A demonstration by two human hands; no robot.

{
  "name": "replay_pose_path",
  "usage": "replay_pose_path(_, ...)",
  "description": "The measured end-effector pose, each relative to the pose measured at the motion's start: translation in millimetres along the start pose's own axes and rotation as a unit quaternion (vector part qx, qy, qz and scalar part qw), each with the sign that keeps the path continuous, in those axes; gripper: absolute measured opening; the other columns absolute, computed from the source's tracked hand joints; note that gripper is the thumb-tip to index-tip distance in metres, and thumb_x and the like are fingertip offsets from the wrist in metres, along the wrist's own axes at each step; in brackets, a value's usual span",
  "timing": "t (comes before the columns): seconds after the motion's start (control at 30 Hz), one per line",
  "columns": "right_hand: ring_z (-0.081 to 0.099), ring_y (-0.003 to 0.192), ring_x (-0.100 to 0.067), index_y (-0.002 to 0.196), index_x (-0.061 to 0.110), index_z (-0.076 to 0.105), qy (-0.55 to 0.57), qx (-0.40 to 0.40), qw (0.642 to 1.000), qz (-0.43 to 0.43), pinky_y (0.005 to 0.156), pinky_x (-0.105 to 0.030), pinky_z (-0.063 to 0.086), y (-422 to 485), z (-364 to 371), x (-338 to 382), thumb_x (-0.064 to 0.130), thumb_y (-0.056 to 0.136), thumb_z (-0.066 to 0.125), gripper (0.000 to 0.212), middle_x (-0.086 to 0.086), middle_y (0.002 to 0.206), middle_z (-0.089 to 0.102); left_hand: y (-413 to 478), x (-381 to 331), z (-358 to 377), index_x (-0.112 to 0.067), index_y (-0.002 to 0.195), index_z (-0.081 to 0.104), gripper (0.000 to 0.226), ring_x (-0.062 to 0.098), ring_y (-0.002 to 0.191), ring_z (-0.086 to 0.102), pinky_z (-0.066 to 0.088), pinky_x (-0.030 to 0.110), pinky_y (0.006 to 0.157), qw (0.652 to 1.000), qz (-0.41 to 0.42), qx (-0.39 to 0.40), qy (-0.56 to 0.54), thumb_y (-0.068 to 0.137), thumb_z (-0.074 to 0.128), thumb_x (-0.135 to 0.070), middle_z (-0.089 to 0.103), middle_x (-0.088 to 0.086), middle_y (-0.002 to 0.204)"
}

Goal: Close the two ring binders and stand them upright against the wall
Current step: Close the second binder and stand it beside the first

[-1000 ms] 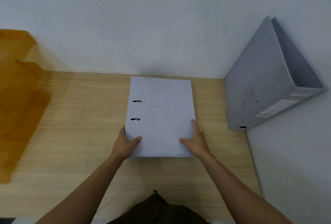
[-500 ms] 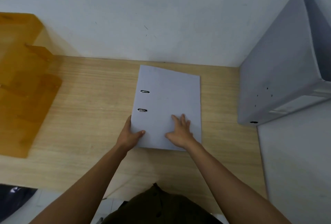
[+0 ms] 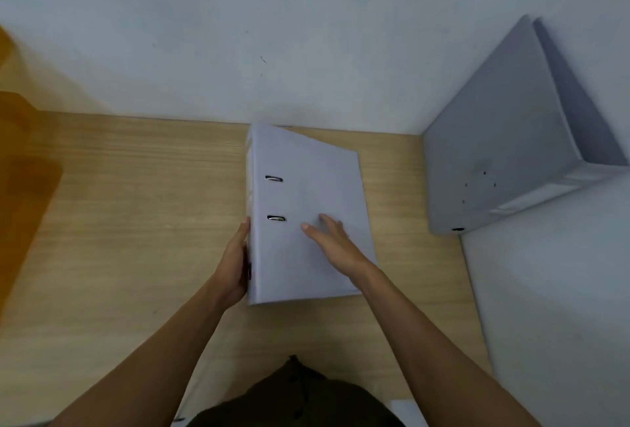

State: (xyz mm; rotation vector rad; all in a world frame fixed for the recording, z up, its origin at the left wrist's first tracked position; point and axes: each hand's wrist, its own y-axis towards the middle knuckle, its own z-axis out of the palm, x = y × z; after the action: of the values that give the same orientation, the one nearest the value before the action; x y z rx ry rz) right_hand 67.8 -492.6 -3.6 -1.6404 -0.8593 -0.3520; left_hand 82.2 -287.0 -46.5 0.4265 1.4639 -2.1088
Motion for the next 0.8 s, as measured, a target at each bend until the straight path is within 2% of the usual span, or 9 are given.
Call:
replay_pose_path(0.07, 0.002, 0.161, -0.023, 0.164, 0.027, 0.015, 0.047, -0.011, 0.999, -0.015, 0.129, -0.053, 0.011, -7.9, -2.5, 4.5, 0.071, 0.092, 0.047, 0.089, 0.002, 0.175, 0.002, 0.3, -6.8, 9.3, -0.021, 0.132, 0.07, 0.072, 0.033, 0.116, 0.07, 0.06, 0.046, 0.085, 0.997, -0.001, 0.07, -0.041, 0.086, 0.052, -0.074, 0.071, 0.015, 0.132)
replay_pose_path(0.13, 0.004, 0.161, -0.016, 0.163, 0.03, 0.018, 0.086, -0.019, 0.996, -0.034, 0.13, -0.05, 0.009, -18.9, -3.4, 10.5, 0.073, 0.091, 0.045, 0.088, 0.007, 0.174, 0.007, -2.3, -15.5, 19.6, -0.022, 0.133, 0.07, 0.072, 0.034, 0.12, 0.068, 0.059, 0.047, 0.088, 0.99, -0.006, 0.128, -0.062, 0.084, 0.056, -0.074, 0.068, 0.015, 0.135)
replay_pose_path(0.23, 0.009, 0.159, -0.008, 0.163, 0.031, 0.022, 0.128, -0.008, 0.989, -0.069, 0.13, -0.048, 0.01, -35.8, -3.7, 26.7, 0.085, 0.078, 0.045, 0.103, 0.012, 0.173, 0.015, -10.1, -25.2, 33.7, -0.022, 0.13, 0.071, 0.066, 0.033, 0.12, 0.068, 0.059, 0.045, 0.089, 0.984, 0.006, 0.173, -0.045, 0.084, 0.063, -0.068, 0.068, 0.015, 0.136)
replay_pose_path(0.3, 0.022, 0.157, -0.01, 0.162, 0.033, 0.024, 0.134, -0.008, 0.987, -0.09, 0.129, -0.049, 0.017, -48.0, -8.5, 37.6, 0.089, 0.07, 0.046, 0.11, 0.011, 0.17, 0.024, -19.2, -30.6, 44.9, -0.02, 0.126, 0.074, 0.061, 0.031, 0.114, 0.072, 0.061, 0.042, 0.084, 0.983, 0.009, 0.181, -0.017, 0.08, 0.073, -0.06, 0.071, 0.015, 0.131)
replay_pose_path(0.43, 0.059, 0.13, -0.013, 0.148, 0.035, 0.049, 0.128, -0.021, 0.979, -0.159, 0.117, -0.048, 0.04, -71.8, -32.5, 51.1, 0.077, 0.084, 0.046, 0.077, 0.008, 0.144, 0.061, -35.2, -31.8, 75.1, -0.015, 0.141, 0.056, 0.064, 0.029, 0.111, 0.073, 0.062, 0.042, 0.083, 0.978, 0.044, 0.197, 0.062, 0.084, 0.074, -0.036, 0.072, 0.014, 0.129)
replay_pose_path(0.47, 0.061, 0.126, -0.014, 0.146, 0.035, 0.051, 0.117, -0.029, 0.977, -0.174, 0.115, -0.048, 0.043, -77.1, -40.6, 52.5, 0.075, 0.085, 0.046, 0.073, 0.008, 0.141, 0.063, -37.6, -27.4, 85.8, -0.015, 0.143, 0.053, 0.063, 0.03, 0.114, 0.071, 0.061, 0.045, 0.086, 0.975, 0.061, 0.197, 0.079, 0.085, 0.073, -0.031, 0.071, 0.014, 0.13)
replay_pose_path(0.6, 0.056, 0.131, -0.008, 0.153, 0.042, 0.037, 0.103, -0.084, 0.966, -0.221, 0.113, -0.042, 0.045, -92.9, -71.5, 49.1, 0.075, 0.077, 0.058, 0.086, 0.014, 0.152, 0.049, -52.4, -15.9, 133.7, -0.019, 0.138, 0.056, 0.055, 0.032, 0.117, 0.07, 0.06, 0.047, 0.091, 0.957, 0.163, 0.198, 0.139, 0.087, 0.076, -0.019, 0.071, 0.012, 0.131)
replay_pose_path(0.73, 0.065, 0.118, -0.001, 0.151, 0.045, 0.041, 0.067, -0.157, 0.934, -0.312, 0.095, -0.031, 0.06, -105.0, -106.4, 24.3, 0.049, 0.082, 0.075, 0.077, 0.018, 0.139, 0.062, -59.1, -6.9, 171.9, -0.017, 0.146, 0.045, 0.074, 0.028, 0.122, 0.066, 0.058, 0.045, 0.096, 0.926, 0.247, 0.186, 0.218, 0.083, 0.08, -0.003, 0.066, 0.009, 0.136)
replay_pose_path(0.8, 0.06, 0.125, -0.002, 0.154, 0.043, 0.039, 0.059, -0.166, 0.931, -0.32, 0.101, -0.035, 0.057, -108.2, -123.0, 8.1, 0.04, 0.083, 0.078, 0.081, 0.016, 0.144, 0.059, -57.4, 5.4, 185.9, -0.019, 0.148, 0.042, 0.084, 0.023, 0.122, 0.066, 0.059, 0.041, 0.093, 0.919, 0.266, 0.168, 0.237, 0.078, 0.083, 0.001, 0.065, 0.007, 0.137)
